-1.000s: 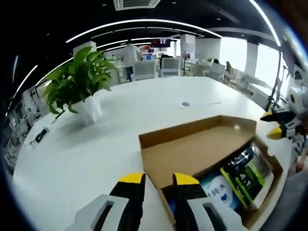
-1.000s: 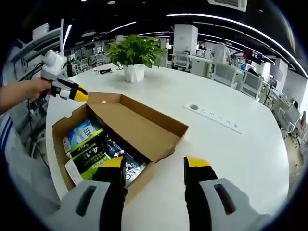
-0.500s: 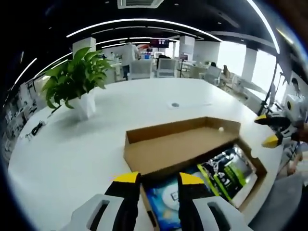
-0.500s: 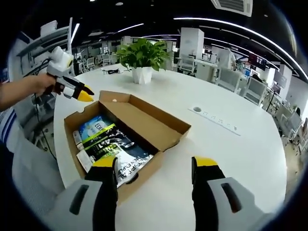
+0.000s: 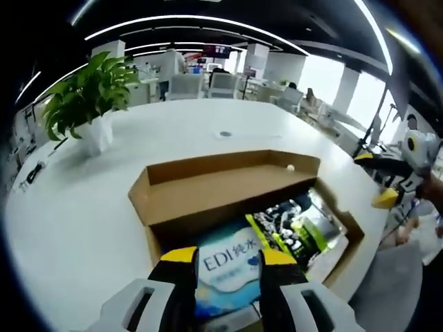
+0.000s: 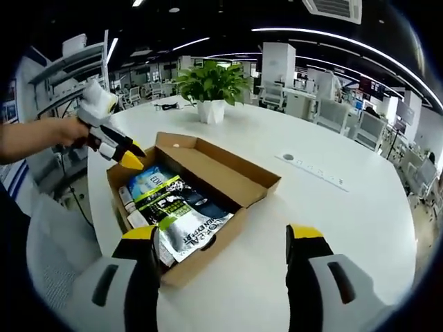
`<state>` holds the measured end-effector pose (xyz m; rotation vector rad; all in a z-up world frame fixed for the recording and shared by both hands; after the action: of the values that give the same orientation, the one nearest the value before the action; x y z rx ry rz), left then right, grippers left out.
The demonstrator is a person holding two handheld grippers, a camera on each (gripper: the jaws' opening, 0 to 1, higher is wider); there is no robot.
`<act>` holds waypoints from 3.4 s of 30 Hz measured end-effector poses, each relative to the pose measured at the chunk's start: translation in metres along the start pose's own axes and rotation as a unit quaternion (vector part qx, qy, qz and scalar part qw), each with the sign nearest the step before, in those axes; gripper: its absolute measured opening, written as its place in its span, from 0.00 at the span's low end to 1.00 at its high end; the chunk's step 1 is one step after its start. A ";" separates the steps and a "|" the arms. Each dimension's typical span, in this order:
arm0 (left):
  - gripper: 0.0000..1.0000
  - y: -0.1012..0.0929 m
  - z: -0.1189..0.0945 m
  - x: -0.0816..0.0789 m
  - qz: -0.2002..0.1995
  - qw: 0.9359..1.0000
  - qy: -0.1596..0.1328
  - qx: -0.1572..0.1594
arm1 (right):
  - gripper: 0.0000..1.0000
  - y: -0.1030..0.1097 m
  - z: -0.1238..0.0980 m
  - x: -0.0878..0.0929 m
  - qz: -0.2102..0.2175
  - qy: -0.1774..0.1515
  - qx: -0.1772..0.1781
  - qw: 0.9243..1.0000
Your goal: Operate the shoe box by opening the lid, removing the specified soft item, and placing it in the target area until the item is outside and the box remains undamaged.
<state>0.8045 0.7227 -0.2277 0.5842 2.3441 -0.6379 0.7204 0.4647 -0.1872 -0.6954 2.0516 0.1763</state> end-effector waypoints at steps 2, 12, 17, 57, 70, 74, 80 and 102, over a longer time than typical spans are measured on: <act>0.34 -0.004 0.004 0.004 -0.004 1.000 0.007 0.010 | 0.72 0.002 -0.003 0.002 0.001 -0.001 0.000 1.000; 0.34 -0.024 0.018 0.020 -0.023 0.998 0.034 0.039 | 0.81 0.009 -0.013 0.011 0.005 0.001 -0.002 1.000; 0.34 -0.030 0.026 0.026 -0.042 0.996 0.048 0.054 | 0.87 0.014 -0.015 0.016 0.008 0.000 -0.005 1.000; 0.01 -0.047 0.037 0.024 -0.132 0.983 0.048 0.117 | 0.93 0.035 -0.012 0.018 -0.010 -0.022 -0.028 0.999; 0.01 -0.056 0.026 0.010 -0.124 0.984 0.043 0.118 | 0.80 0.045 0.005 0.005 -0.036 -0.040 -0.047 0.997; 0.01 -0.059 0.023 0.006 -0.119 0.985 0.040 0.115 | 0.75 0.049 0.013 0.002 -0.049 -0.044 -0.057 0.996; 0.01 -0.064 0.018 -0.002 -0.112 0.987 0.036 0.114 | 0.64 0.050 0.029 0.005 -0.063 -0.038 -0.068 0.995; 0.01 -0.077 0.010 -0.016 -0.094 0.989 0.035 0.112 | 0.38 0.065 0.067 0.021 -0.099 -0.006 -0.092 0.991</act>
<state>0.7779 0.6525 -0.2013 0.4923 2.4307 -0.9916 0.7265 0.5363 -0.2510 -1.0039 1.9578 0.2573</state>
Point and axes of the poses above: the point that each gripper's makers call its tool centre point, and the gripper's own axes: z roughly forward along the fingers, y roughly to its left, x roughly out of its underside, the point moved 4 cm from there along -z, roughly backward along the fingers, and after that the axes turned 10 degrees about -z, right-handed, at the moved point
